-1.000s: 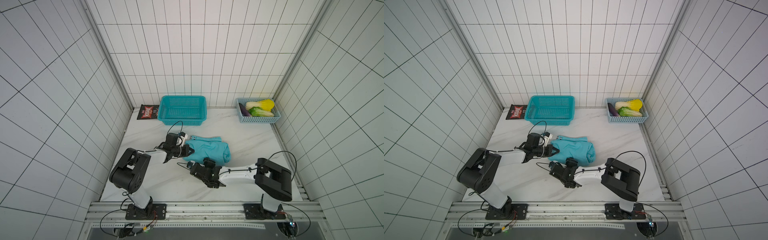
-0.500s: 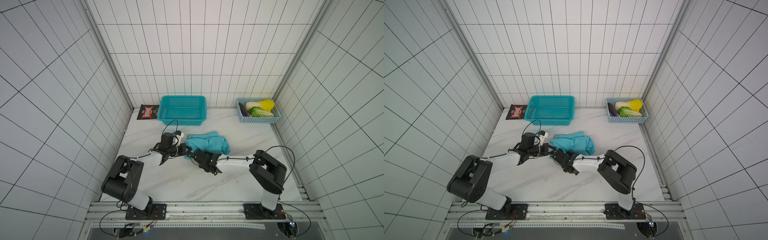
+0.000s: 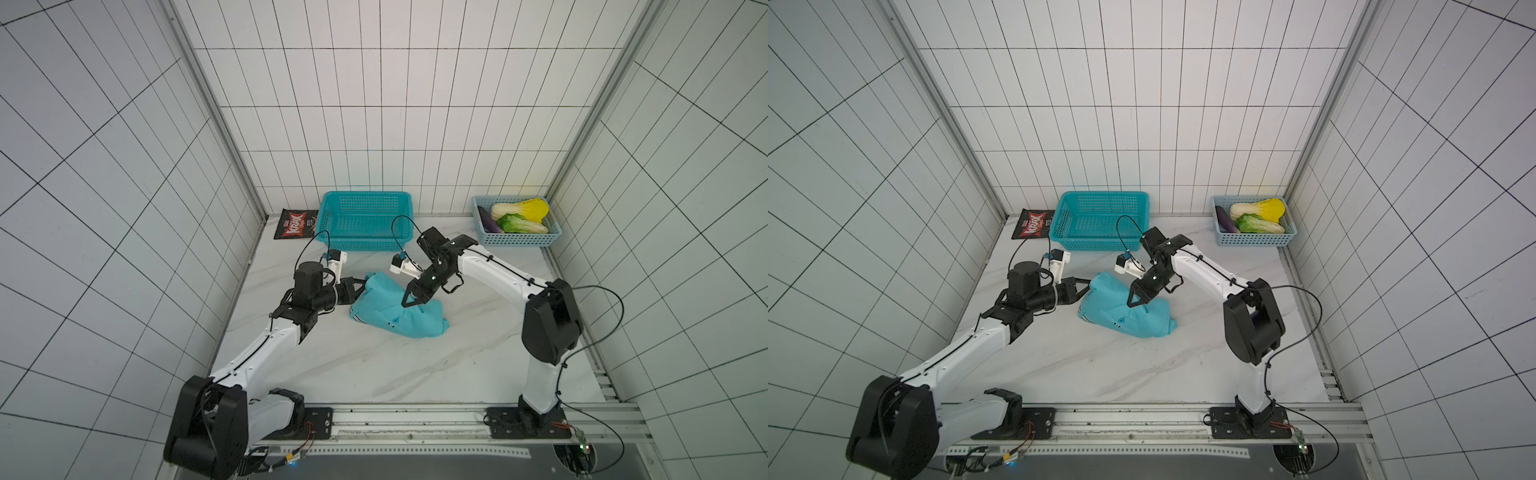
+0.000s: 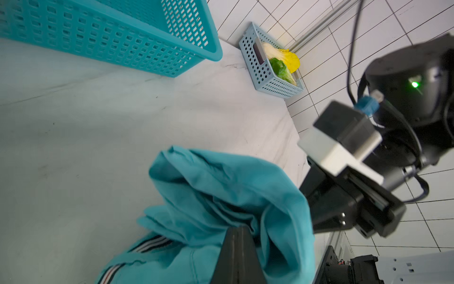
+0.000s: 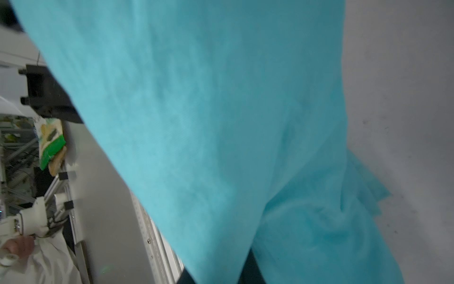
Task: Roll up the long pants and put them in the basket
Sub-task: Pick up the long pant at the center of the board.
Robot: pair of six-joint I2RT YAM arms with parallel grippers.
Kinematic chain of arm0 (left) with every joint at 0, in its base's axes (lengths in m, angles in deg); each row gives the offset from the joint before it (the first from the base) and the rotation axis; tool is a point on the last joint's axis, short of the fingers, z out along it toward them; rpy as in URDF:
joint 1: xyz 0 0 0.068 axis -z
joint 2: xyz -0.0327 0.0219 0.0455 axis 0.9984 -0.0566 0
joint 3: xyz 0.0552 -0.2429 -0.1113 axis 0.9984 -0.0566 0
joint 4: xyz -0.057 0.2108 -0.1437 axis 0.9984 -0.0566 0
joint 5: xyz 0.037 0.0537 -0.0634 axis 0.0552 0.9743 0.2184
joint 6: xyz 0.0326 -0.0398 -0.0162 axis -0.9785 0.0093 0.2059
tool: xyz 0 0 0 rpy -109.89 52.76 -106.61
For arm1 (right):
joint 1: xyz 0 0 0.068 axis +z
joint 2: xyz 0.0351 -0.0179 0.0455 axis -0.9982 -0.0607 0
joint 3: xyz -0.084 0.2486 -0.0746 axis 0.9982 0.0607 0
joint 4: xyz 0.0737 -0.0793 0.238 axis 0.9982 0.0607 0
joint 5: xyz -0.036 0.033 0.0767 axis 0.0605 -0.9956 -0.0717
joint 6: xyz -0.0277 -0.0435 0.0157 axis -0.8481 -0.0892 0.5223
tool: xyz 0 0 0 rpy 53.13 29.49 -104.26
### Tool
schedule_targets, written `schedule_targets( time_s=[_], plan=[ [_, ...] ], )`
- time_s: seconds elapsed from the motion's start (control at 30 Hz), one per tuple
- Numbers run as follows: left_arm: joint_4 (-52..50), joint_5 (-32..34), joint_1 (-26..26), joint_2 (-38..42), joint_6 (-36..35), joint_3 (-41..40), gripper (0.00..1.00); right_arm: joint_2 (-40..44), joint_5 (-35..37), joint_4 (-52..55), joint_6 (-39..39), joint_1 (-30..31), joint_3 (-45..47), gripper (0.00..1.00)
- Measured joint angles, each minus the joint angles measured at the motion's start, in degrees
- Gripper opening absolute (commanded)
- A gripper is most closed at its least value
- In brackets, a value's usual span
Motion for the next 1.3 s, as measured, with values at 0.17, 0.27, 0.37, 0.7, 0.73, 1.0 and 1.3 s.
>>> schedule_targets(
  time_s=[0.17, 0.27, 0.37, 0.7, 0.73, 1.0, 1.3],
  plan=[
    [-0.07, 0.07, -0.02, -1.18, 2.54, -2.49, 0.03, -13.9, -0.42, 2.45, 2.27, -2.93, -9.14, 0.0],
    [-1.49, 2.21, -0.02, 2.93, 6.16, -7.02, 0.05, -15.37, 0.35, 2.05, 5.31, -2.78, -9.11, 0.0],
    [-1.49, 4.7, 0.26, 9.9, 10.97, -11.91, 0.11, -14.69, 0.9, 0.15, 8.33, -2.62, -8.7, 0.0],
    [1.99, 4.2, -1.25, -1.31, 15.21, -11.06, 0.16, -7.58, -1.51, -6.62, 17.14, -3.02, -6.14, 0.0],
    [2.27, 4.04, -1.49, -1.9, 15.28, -10.12, 0.19, -6.93, -2.12, -6.43, 17.51, -3.32, -6.75, 0.0],
    [13.11, -0.31, -1.16, -15.58, 16.9, -2.56, 0.23, -6.62, -4.7, -4.87, 17.9, -4.04, -12.83, 0.0],
    [25.05, -3.54, 1.11, -35.85, 22.01, 1.38, 0.19, -7.02, -5.2, -3.82, 22.05, -3.58, -19.17, 0.0]
  ],
)
